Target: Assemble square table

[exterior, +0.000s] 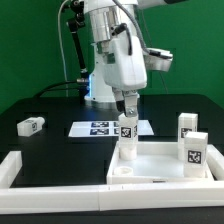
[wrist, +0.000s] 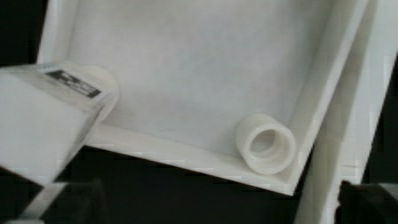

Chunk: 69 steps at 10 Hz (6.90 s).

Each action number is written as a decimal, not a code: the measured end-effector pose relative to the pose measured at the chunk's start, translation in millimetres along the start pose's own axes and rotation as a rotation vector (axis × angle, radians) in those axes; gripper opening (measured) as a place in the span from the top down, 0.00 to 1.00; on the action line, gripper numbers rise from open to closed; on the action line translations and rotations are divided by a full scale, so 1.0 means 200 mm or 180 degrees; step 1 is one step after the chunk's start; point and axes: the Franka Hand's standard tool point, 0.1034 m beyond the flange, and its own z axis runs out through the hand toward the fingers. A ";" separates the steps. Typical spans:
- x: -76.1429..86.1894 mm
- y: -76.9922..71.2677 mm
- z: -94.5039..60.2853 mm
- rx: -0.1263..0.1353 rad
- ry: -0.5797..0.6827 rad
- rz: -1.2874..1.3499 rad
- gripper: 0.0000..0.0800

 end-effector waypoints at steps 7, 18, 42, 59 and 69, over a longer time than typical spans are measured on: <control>0.38 0.44 -0.01 -0.0137 0.0065 -0.2083 0.19; 0.68 1.06 0.04 -0.0823 -0.1652 -0.2231 0.19; 0.80 1.56 0.18 -0.1201 -0.2609 -0.2047 0.19; 0.82 1.49 0.15 -0.1402 -0.2836 -0.1962 0.64; 0.53 0.75 -0.16 -0.0839 -0.1298 -0.2972 0.64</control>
Offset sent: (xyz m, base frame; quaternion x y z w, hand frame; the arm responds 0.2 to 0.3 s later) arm -0.0520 -0.0513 -0.0076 0.0130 -0.0070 -0.2397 0.9707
